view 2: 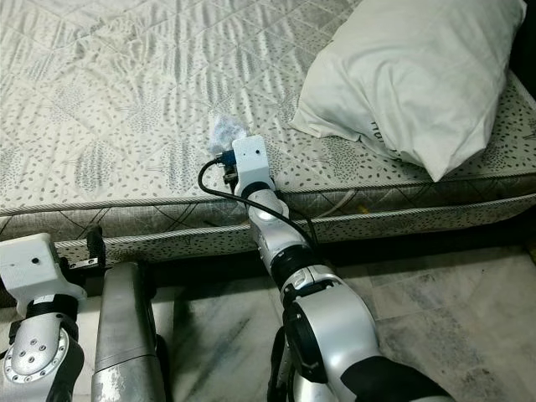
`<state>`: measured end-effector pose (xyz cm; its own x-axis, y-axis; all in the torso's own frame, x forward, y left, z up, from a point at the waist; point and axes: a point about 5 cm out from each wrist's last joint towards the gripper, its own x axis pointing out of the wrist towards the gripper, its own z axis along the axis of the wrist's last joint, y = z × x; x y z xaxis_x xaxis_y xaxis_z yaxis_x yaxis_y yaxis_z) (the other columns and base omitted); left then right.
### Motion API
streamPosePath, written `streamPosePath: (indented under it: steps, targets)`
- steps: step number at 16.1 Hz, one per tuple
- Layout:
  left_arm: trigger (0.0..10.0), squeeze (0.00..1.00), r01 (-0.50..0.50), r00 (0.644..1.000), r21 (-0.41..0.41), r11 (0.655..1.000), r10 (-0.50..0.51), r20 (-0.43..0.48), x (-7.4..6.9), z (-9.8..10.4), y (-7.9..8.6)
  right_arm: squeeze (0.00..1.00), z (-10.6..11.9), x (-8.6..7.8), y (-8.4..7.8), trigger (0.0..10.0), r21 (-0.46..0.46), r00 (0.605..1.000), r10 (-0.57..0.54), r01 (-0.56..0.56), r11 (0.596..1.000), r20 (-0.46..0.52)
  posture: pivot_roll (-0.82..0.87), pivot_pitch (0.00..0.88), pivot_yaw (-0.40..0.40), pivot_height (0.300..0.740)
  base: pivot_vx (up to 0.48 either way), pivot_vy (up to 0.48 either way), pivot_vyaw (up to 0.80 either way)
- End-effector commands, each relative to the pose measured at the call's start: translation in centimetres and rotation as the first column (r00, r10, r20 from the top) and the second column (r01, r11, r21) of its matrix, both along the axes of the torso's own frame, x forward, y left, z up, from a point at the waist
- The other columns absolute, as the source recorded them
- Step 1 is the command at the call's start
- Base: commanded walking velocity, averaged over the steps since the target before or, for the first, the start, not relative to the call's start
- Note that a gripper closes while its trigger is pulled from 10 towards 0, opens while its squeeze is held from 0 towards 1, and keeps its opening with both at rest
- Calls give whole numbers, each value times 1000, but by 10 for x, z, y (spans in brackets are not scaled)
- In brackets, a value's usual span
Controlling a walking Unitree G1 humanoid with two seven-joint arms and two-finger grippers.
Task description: Clean up the room
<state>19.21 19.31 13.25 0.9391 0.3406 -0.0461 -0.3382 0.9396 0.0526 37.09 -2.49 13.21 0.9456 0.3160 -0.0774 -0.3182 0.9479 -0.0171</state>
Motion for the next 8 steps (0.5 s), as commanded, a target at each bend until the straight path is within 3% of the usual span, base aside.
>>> streamPosePath:
  steps: [1,8]
  targets:
    - [10000,0,-5,1000,6,1000,5,-18,0,-3,1,0,7,-7,31,0,46,998,68,-68,997,1,206,196,-80,461,0,0,0]
    - [10000,0,3,1000,20,1000,-3,4,9,0,5,0,11,-5,30,0,53,998,63,-63,997,6,218,153,-74,461,0,0,0]
